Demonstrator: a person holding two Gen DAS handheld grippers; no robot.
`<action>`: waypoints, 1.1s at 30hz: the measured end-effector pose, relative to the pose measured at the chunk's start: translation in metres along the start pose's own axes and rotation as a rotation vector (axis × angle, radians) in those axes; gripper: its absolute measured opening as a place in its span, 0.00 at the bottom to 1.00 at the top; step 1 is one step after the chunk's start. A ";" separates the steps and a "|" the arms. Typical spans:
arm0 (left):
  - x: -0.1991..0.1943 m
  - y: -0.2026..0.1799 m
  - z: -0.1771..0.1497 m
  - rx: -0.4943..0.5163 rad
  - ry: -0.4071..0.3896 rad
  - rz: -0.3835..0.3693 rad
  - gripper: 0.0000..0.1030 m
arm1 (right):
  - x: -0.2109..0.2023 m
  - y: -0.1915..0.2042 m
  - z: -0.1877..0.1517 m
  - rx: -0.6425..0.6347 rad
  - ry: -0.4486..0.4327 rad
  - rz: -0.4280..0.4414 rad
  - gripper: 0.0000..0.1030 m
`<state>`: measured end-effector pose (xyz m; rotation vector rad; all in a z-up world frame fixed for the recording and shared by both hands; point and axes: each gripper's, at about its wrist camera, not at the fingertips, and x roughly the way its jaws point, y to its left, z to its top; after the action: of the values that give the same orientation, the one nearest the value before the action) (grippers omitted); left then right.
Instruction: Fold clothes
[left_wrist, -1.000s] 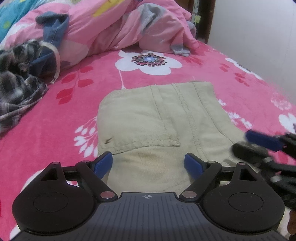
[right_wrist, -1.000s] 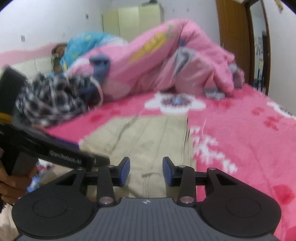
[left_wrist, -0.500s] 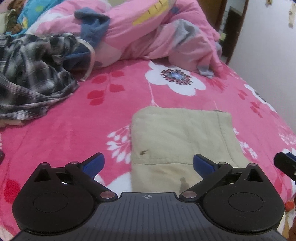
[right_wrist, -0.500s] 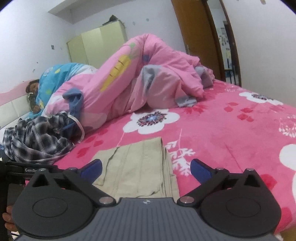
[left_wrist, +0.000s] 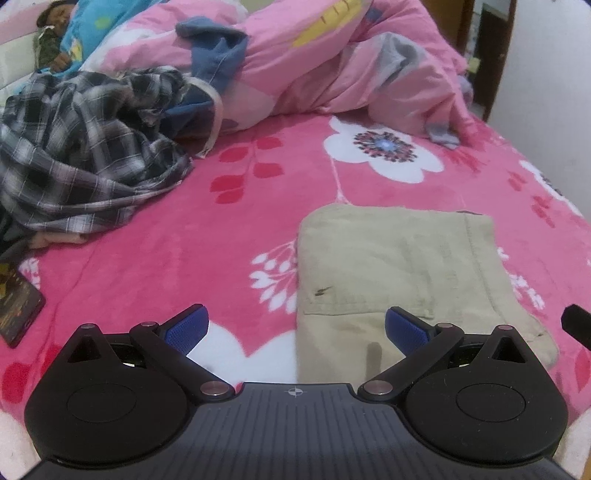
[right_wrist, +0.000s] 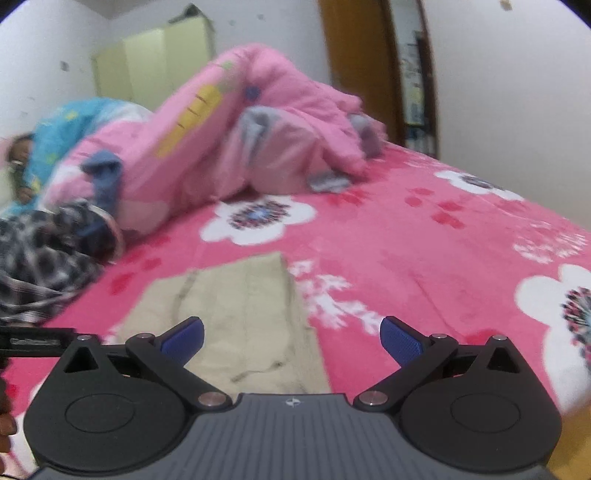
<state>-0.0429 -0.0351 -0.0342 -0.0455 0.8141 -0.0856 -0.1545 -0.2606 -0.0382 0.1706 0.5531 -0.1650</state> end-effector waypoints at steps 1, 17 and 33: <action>0.001 0.000 0.000 -0.005 0.004 0.008 1.00 | 0.000 0.001 -0.001 -0.014 0.002 -0.023 1.00; 0.002 0.006 -0.002 -0.012 -0.021 0.033 1.00 | -0.013 0.003 -0.007 -0.160 -0.136 0.062 1.00; -0.002 0.012 -0.010 -0.008 -0.055 0.035 1.00 | -0.018 -0.001 -0.010 -0.143 -0.163 0.105 1.00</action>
<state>-0.0507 -0.0232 -0.0406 -0.0413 0.7596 -0.0480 -0.1749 -0.2571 -0.0369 0.0468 0.3907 -0.0361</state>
